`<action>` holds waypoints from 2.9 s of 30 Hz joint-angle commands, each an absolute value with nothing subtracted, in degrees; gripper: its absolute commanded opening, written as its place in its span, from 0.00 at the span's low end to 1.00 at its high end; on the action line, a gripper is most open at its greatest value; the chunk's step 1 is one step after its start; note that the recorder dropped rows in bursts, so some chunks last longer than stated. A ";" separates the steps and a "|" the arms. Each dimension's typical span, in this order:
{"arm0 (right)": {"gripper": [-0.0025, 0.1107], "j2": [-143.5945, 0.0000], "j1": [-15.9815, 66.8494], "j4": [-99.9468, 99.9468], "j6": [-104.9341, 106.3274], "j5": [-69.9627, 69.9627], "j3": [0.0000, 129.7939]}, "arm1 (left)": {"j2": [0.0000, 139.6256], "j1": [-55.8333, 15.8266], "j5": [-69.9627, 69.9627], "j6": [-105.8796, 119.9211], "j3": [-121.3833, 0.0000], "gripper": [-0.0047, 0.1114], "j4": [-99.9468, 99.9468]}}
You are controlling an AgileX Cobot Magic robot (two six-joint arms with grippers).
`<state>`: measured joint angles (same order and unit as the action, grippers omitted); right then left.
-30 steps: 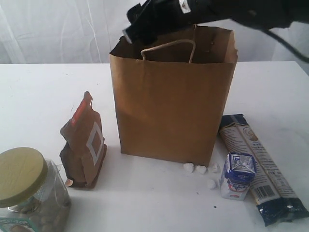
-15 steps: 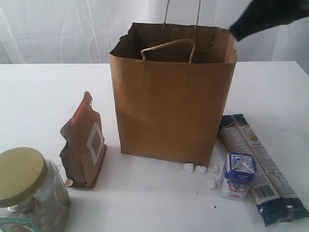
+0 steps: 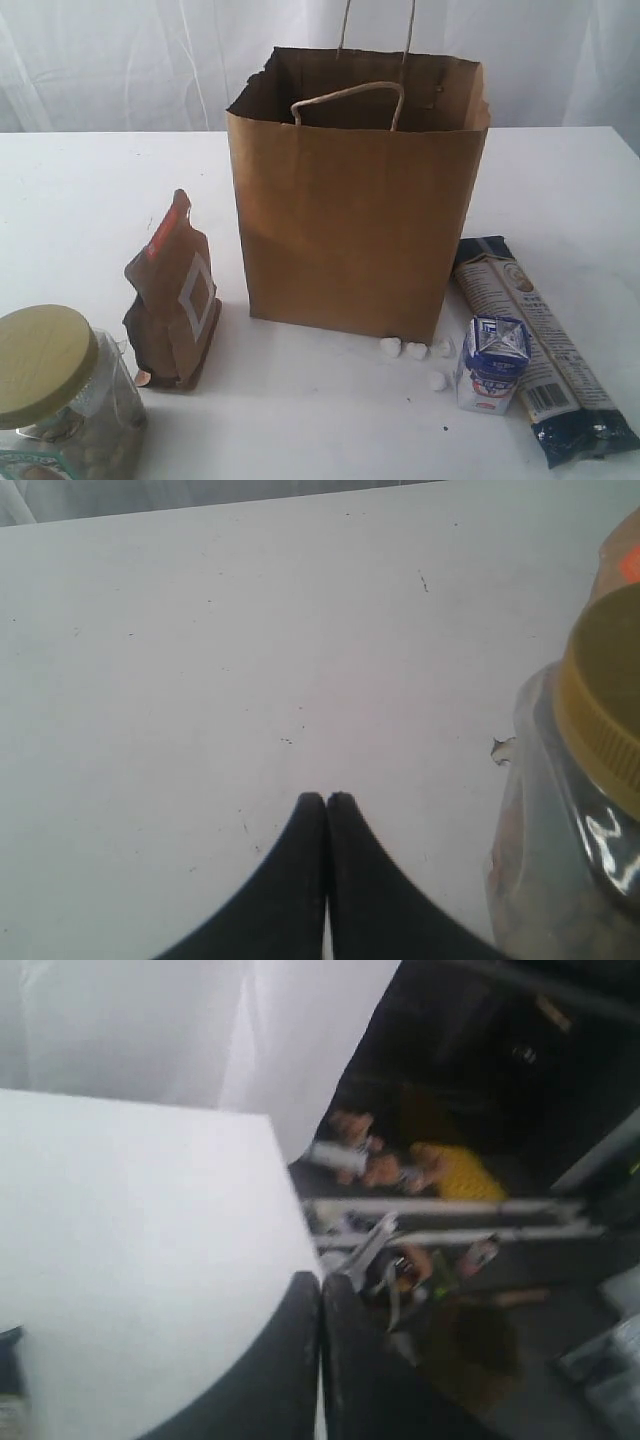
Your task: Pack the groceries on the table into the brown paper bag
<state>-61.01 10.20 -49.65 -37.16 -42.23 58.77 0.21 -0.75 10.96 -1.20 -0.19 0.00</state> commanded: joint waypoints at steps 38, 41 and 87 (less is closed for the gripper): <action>0.02 -5.84 -1.76 -17.55 -28.76 -10.98 9.64 | 0.00 -0.67 11.25 -1.20 0.00 0.04 0.00; 0.02 -6.92 -1.76 -17.45 -29.85 -16.07 7.41 | 0.00 -0.67 11.25 -1.20 0.00 0.04 0.00; 0.02 -5.07 -1.76 0.00 -14.24 -15.78 0.00 | 0.00 -0.67 10.27 -1.03 0.00 0.04 -2.49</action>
<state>-5.37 -1.61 0.00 -14.13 -16.56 0.16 0.21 -0.75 11.23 -1.20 -0.19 -1.19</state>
